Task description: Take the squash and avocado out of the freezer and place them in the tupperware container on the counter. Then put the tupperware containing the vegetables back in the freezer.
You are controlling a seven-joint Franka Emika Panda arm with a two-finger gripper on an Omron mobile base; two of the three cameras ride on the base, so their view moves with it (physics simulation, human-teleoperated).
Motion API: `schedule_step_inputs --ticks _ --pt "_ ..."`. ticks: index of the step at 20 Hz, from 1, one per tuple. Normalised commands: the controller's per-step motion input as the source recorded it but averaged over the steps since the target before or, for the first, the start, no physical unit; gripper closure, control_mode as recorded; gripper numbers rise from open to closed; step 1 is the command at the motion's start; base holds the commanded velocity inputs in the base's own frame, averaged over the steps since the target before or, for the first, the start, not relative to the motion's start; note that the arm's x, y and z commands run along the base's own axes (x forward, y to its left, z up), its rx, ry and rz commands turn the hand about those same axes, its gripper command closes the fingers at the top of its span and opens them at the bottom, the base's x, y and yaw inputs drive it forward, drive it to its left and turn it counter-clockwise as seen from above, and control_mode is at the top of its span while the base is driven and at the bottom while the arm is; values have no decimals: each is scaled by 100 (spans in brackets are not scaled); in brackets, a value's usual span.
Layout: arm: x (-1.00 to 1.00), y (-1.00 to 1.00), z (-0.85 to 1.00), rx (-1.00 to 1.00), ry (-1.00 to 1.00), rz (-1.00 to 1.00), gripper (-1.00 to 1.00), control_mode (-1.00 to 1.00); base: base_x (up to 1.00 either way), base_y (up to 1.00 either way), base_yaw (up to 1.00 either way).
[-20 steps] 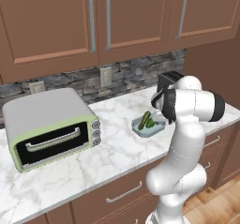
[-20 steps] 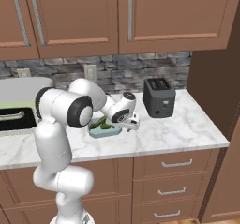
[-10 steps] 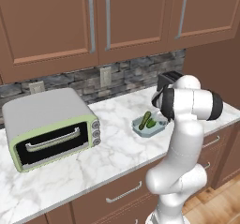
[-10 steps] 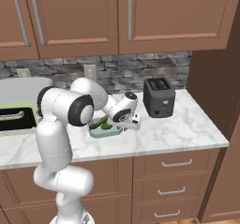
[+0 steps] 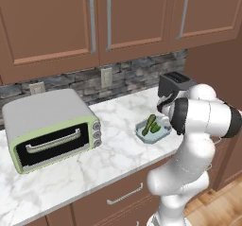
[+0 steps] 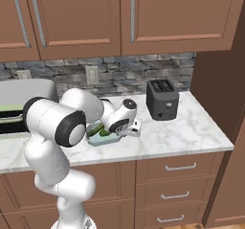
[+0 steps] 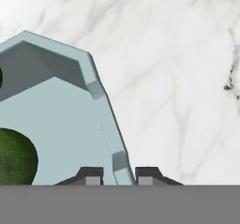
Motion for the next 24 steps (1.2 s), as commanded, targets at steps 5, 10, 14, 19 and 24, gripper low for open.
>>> schedule_step_inputs --ticks 5,10,14,19,24 --pt "-49 0 87 6 -6 -14 100 -100 0 0 0" --pt "-43 0 98 13 0 -16 100 -100 0 0 0" --pt "-70 0 93 13 0 -12 100 -100 0 0 0" --pt "-87 0 80 10 0 -5 100 -100 0 0 0" --pt "-79 1 76 4 2 -3 100 -100 0 0 0"
